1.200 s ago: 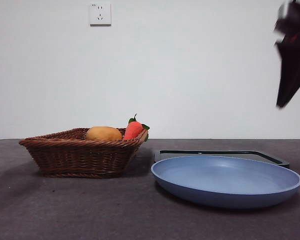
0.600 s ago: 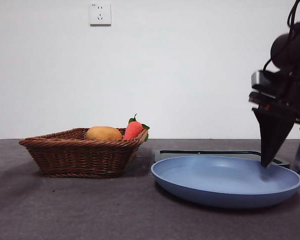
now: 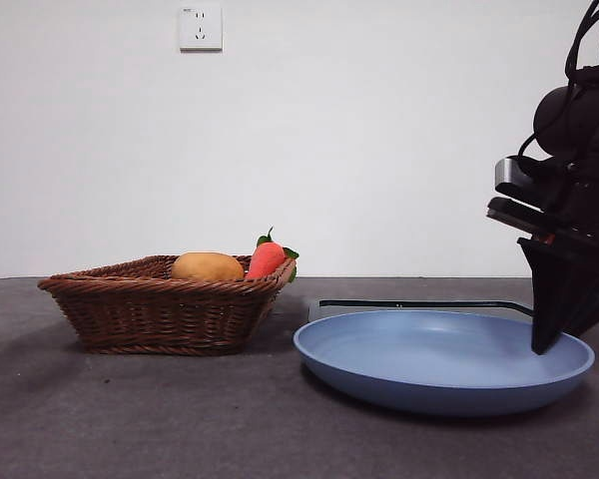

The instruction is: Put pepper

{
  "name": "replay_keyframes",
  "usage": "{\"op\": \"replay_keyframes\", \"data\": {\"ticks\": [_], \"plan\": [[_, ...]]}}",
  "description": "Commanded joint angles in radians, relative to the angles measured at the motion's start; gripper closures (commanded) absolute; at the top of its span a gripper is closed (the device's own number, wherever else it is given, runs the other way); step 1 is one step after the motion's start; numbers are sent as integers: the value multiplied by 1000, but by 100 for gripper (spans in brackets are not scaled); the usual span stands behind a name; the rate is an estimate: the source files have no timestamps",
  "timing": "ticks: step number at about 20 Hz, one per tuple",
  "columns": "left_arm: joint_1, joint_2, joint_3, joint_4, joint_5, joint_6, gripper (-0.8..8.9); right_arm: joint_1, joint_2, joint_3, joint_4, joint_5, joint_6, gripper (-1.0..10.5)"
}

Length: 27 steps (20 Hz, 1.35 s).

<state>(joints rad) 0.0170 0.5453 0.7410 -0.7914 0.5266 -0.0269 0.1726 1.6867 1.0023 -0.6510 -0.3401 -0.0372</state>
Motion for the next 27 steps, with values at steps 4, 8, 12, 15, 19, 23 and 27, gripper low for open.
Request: {"op": "replay_keyframes", "data": {"ticks": [4,8,12,15,19,23,27], "plan": [[-7,65,19,33,1,-34,463,0,-9,17,-12,1,14,943],[-76,156,19,126,-4,-108,463,-35,-161,17,-17,1,33,943],[-203,301,24,282,-109,-209,463,-89,-361,17,-46,2,32,943],[-291,481,94,319,-237,-259,463,-131,-487,17,-64,1,32,943],[-376,756,284,295,-372,-262,463,-146,-585,17,-84,-1,33,943],[-413,1032,509,164,-483,-262,463,-146,-614,17,-84,-2,32,943],[-421,1212,637,76,-525,-292,464,-146,-614,17,-84,-2,32,943]]}}
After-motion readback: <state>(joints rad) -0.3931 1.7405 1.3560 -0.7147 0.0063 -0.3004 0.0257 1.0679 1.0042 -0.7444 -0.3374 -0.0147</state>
